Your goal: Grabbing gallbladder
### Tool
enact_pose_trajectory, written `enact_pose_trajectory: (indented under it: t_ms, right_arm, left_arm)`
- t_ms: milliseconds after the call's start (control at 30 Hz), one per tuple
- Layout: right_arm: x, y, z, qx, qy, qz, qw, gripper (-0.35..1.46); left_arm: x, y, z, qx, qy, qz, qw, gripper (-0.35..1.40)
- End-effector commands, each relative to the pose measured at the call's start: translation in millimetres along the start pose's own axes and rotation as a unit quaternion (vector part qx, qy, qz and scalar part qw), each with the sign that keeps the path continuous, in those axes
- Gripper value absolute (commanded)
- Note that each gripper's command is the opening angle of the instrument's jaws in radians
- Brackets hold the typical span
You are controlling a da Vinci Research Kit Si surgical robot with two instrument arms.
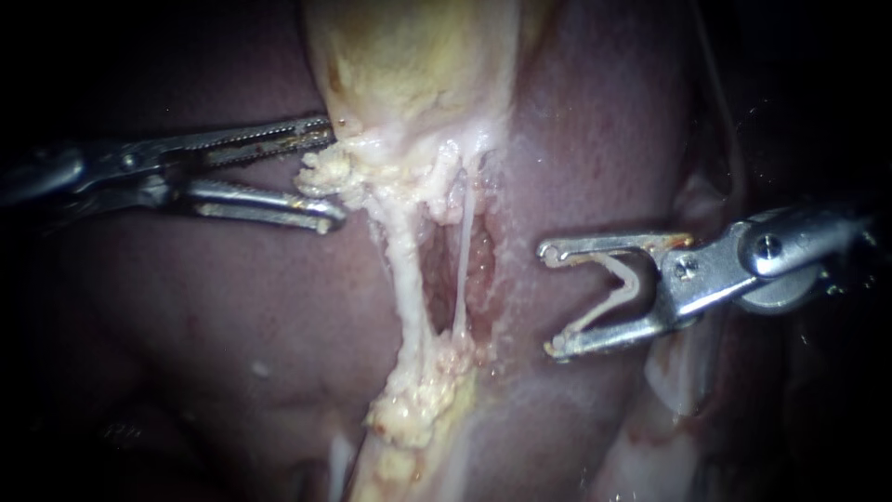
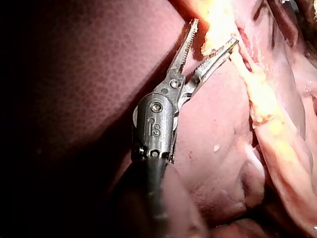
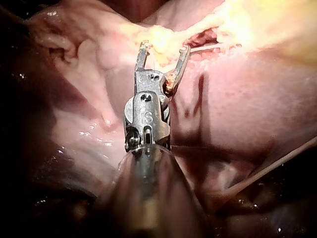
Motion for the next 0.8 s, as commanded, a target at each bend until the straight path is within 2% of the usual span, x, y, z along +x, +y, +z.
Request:
enact_pose_trajectory:
  t_ms: [33,100,200,267,300,400,500,600,667,800]
  right_arm:
    - [0.0,0.0,0.0,0.000,0.000,0.000,1.0000,0.50]
    - [0.0,0.0,0.0,0.000,0.000,0.000,1.0000,0.50]
    - [-0.1,0.1,0.0,0.000,0.000,0.000,1.0000,0.50]
    - [-0.1,0.1,0.0,0.000,0.000,0.000,1.0000,0.50]
    - [-0.1,0.1,0.0,0.000,0.000,0.000,1.0000,0.50]
    - [-0.1,0.1,0.0,0.000,0.000,0.000,1.0000,0.50]
    - [-0.1,0.1,0.0,0.000,0.000,0.000,1.0000,0.50]
    - [-0.1,0.2,-0.1,0.000,0.000,0.000,1.0000,0.50]
    - [-0.2,0.2,-0.1,0.000,0.000,0.000,1.0000,0.50]
    - [-0.3,0.3,-0.2,0.000,0.000,0.000,1.0000,0.50]
  left_arm:
    - [0.0,0.1,0.0,0.001,0.000,-0.007,1.0000,0.31]
    - [0.0,0.1,0.2,0.001,0.000,-0.012,0.9999,0.26]
    - [-0.1,0.4,0.3,0.002,0.000,-0.024,0.9997,0.07]
    - [-0.1,0.6,0.3,0.003,0.000,-0.033,0.9995,-0.16]
    - [-0.2,0.8,0.3,0.005,0.001,-0.038,0.9993,-0.34]
    - [-0.4,1.3,0.3,0.020,0.001,-0.040,0.9990,-0.35]
    - [-0.3,2.0,0.0,0.023,0.001,-0.052,0.9984,-0.35]
    - [0.1,3.1,-0.9,0.027,-0.011,-0.056,0.9980,-0.35]
    - [0.7,3.6,-1.5,0.027,-0.020,-0.060,0.9976,-0.35]
    - [3.0,3.5,-3.4,0.019,-0.021,-0.067,0.9973,-0.35]
